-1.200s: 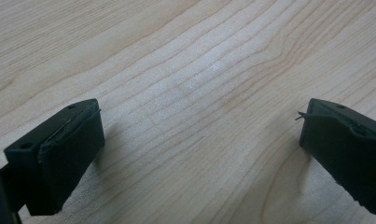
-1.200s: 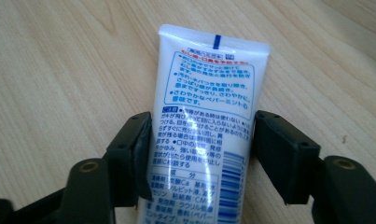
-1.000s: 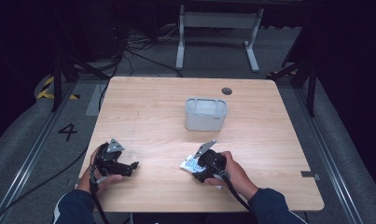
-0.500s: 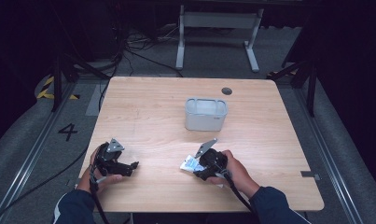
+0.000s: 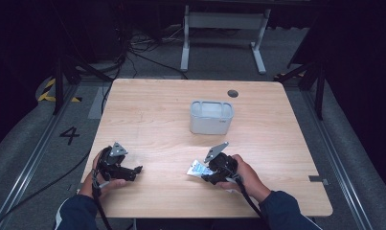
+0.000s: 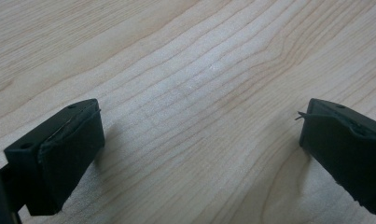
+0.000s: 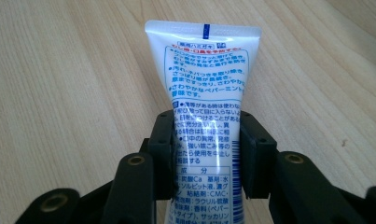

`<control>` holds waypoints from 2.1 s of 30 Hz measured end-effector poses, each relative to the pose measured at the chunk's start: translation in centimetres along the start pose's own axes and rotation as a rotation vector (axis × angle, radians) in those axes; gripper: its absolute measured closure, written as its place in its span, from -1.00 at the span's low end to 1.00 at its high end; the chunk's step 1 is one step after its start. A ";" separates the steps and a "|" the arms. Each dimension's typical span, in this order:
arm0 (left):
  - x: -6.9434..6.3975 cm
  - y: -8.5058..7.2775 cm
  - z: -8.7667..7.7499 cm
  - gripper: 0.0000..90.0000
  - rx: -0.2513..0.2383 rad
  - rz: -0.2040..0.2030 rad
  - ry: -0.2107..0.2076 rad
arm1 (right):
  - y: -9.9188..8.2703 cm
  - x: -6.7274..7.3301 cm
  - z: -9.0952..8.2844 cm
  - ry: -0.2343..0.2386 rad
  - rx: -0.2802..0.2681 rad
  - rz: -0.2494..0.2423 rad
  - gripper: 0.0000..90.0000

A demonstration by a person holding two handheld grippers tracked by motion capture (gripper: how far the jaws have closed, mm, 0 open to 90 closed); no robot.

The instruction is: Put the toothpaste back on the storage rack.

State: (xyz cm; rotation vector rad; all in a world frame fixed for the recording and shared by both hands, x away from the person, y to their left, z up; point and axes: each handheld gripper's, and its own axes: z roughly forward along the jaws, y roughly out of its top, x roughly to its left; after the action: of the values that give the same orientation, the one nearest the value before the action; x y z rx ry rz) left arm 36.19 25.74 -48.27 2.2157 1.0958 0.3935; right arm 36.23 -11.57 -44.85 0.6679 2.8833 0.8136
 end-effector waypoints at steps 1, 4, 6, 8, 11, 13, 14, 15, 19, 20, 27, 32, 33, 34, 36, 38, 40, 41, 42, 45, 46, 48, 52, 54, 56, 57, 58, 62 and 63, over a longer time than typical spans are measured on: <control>0.0 0.0 0.0 -0.99 0.002 0.001 0.001 | -0.1 -0.1 -0.1 -0.003 -0.001 -0.006 0.43; 0.0 0.0 0.0 -0.99 0.002 0.001 0.001 | -0.2 -0.2 -0.3 0.005 -0.008 0.000 0.43; 0.0 0.0 0.0 -0.99 0.002 0.001 0.002 | -0.3 -0.4 -0.7 0.006 -0.024 0.005 0.44; 0.0 0.0 0.0 -0.99 0.001 0.000 0.000 | -0.5 -0.5 -1.0 0.009 -0.036 0.008 0.44; 0.0 0.0 0.0 -0.99 0.003 0.001 0.002 | -0.6 -0.7 -1.6 0.008 -0.052 -0.002 0.44; 0.0 0.0 0.0 -0.99 0.000 0.000 0.000 | -0.8 -0.9 -1.8 0.010 -0.064 0.004 0.45; 0.0 0.0 0.0 -0.99 0.000 0.000 0.000 | -0.8 -0.9 -1.8 0.010 -0.064 0.004 0.45; 0.0 0.0 0.0 -0.99 0.000 0.001 0.000 | -0.8 -1.0 -1.9 0.011 -0.067 0.007 0.45; 0.0 0.0 0.0 -0.99 0.000 0.000 0.000 | -1.1 -1.4 -2.7 0.013 -0.096 0.019 0.46; 0.0 0.0 0.0 -0.99 -0.001 0.002 0.002 | -1.1 -1.4 -2.7 0.013 -0.096 0.019 0.46; 0.0 0.0 0.0 -0.99 -0.001 0.002 0.001 | -1.5 -2.0 -4.0 0.008 -0.148 0.021 0.46; 0.0 0.0 0.0 -0.99 0.000 0.000 0.000 | -1.8 -2.3 -4.5 0.003 -0.174 0.031 0.47; 0.0 0.0 0.0 -0.99 0.000 0.000 0.000 | -1.9 -2.4 -4.6 -0.002 -0.179 0.032 0.47; 0.0 0.0 0.0 -0.99 0.000 0.000 0.001 | -1.9 -2.5 -4.6 0.001 -0.183 0.028 0.47; 0.0 0.0 0.0 -0.99 0.000 0.000 0.000 | -2.0 -2.6 -4.9 -0.005 -0.197 0.037 0.47; 0.0 0.0 0.0 -0.99 0.000 0.000 0.000 | -2.1 -2.8 -5.2 -0.009 -0.210 0.039 0.47; 0.0 0.0 0.0 -0.99 -0.002 0.002 0.002 | -2.2 -2.9 -5.6 -0.014 -0.222 0.043 0.47; 0.0 0.0 0.0 -0.99 -0.002 0.002 0.002 | -2.2 -3.0 -5.7 -0.014 -0.225 0.044 0.47; 0.0 0.0 0.0 -0.99 0.000 0.000 0.000 | -2.3 -3.1 -5.9 -0.018 -0.237 0.048 0.47; 0.0 0.0 0.0 -0.99 0.000 0.000 0.000 | -2.4 -3.2 -6.3 -0.024 -0.251 0.049 0.47; 0.0 0.0 0.0 -0.99 0.000 0.000 0.000 | -2.5 -3.3 -6.5 -0.027 -0.256 0.049 0.47; 0.0 0.0 0.0 -0.99 0.002 0.000 0.001 | -2.5 -3.4 -6.7 -0.029 -0.265 0.049 0.47; 0.0 0.0 0.0 -0.99 -0.001 0.002 0.002 | -2.6 -3.6 -7.3 -0.047 -0.290 0.053 0.47; 0.0 0.0 0.0 -0.99 0.000 0.000 0.000 | -2.7 -3.6 -7.5 -0.052 -0.303 0.053 0.47; 0.0 0.0 0.0 -0.99 -0.001 0.002 0.002 | -2.7 -3.7 -7.9 -0.056 -0.324 0.053 0.47; 0.0 0.0 0.0 -0.99 0.000 0.000 0.000 | -2.7 -3.7 -8.1 -0.058 -0.335 0.053 0.47; 0.0 0.0 0.0 -0.99 0.000 0.000 0.000 | -2.8 -3.7 -8.3 -0.061 -0.345 0.054 0.47; 0.0 0.0 0.0 -0.99 0.002 0.003 0.003 | -2.9 -3.8 -8.8 -0.081 -0.376 0.055 0.47; 0.0 0.0 0.0 -0.99 -0.001 0.001 0.002 | -2.9 -3.8 -8.9 -0.084 -0.381 0.056 0.48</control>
State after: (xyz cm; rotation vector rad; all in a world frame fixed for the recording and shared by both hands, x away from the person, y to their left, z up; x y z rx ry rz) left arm 36.20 25.75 -48.27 2.2153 1.0946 0.3965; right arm 36.88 -19.67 -38.85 0.7169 2.5381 1.2638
